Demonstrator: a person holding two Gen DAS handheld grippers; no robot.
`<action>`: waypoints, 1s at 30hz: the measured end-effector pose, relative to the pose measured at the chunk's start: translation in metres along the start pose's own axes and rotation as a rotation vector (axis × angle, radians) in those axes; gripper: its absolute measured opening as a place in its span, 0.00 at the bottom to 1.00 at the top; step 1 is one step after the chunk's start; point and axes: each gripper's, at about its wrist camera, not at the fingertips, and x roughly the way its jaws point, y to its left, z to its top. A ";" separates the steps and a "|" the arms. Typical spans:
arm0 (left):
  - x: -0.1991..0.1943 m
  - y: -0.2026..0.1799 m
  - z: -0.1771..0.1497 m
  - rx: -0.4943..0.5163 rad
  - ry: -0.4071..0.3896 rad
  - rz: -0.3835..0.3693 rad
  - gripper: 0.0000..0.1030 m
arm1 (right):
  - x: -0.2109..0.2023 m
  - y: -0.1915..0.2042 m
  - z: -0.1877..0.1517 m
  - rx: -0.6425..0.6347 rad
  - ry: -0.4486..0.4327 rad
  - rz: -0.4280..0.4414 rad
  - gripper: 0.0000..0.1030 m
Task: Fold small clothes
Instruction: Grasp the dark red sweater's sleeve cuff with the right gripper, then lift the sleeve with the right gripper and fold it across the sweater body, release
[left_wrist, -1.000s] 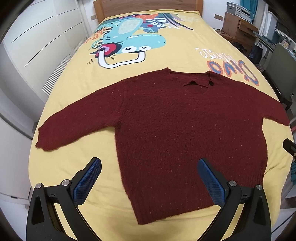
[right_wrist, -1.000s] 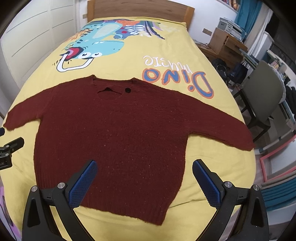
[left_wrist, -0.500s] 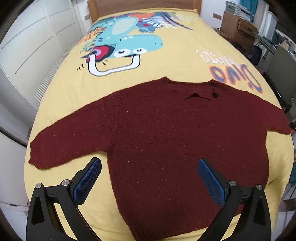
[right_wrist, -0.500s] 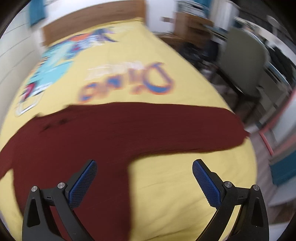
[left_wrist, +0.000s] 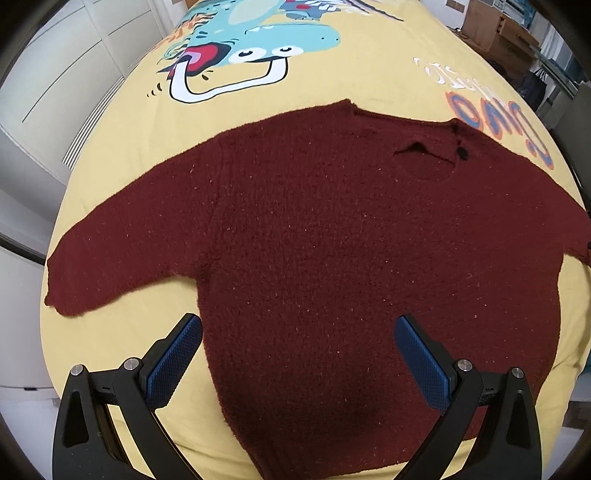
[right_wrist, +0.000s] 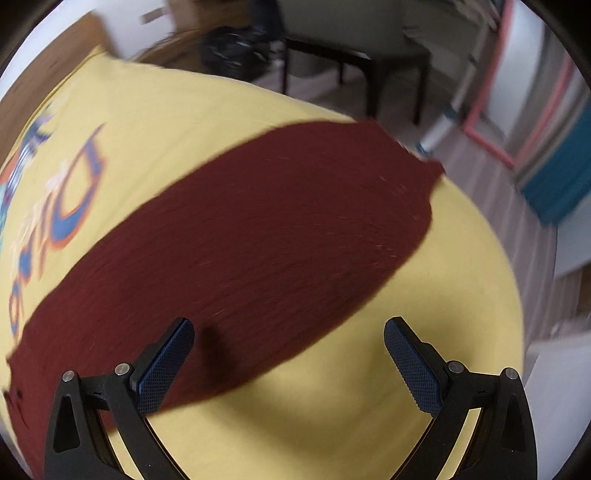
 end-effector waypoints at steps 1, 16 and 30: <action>0.001 0.000 0.001 -0.001 0.003 0.001 0.99 | 0.005 -0.005 0.005 0.019 0.010 -0.001 0.99; 0.014 0.003 -0.004 -0.021 0.052 0.014 0.99 | 0.021 -0.011 0.046 0.079 0.009 0.095 0.14; 0.014 0.015 -0.008 0.002 0.010 -0.023 0.99 | -0.146 0.091 0.015 -0.270 -0.281 0.297 0.12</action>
